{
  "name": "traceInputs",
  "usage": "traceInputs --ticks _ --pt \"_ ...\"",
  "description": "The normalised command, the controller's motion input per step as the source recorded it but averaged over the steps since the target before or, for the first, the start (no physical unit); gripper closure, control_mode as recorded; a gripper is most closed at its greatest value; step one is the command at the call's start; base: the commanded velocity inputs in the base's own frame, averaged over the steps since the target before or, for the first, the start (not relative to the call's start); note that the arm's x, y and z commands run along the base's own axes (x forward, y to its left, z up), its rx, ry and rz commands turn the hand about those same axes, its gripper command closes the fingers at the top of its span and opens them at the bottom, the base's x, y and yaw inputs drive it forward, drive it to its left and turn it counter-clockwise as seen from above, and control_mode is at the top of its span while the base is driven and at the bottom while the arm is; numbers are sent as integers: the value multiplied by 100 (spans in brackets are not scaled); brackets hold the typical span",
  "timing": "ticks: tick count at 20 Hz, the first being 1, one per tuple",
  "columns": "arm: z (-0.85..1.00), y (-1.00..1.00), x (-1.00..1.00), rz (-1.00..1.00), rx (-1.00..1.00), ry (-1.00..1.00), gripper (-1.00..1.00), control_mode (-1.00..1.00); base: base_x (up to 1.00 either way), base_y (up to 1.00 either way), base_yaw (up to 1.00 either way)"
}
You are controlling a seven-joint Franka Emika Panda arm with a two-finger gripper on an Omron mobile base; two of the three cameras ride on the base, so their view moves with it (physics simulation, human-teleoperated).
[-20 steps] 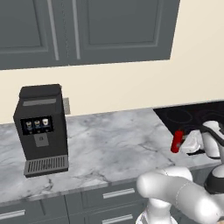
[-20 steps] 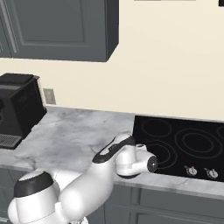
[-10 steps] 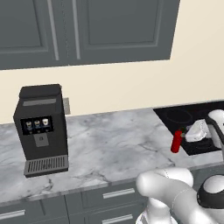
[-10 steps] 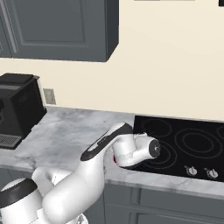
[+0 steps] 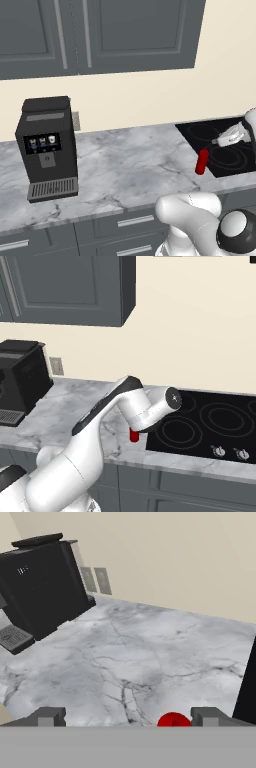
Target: Take 2 condiments from the cabinet and move them on the counter near the stove.Make sure the condiments are lined up with each other, next to each other.
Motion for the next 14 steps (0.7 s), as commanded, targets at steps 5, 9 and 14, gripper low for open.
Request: traceInputs --ticks 5,9,14 --pt "66 47 -19 -17 -5 15 -100 -100 0 0 0" --pt "35 69 -13 -26 -16 20 -100 -100 0 0 0" --pt "14 71 -6 -33 -10 16 -100 -100 0 0 0"
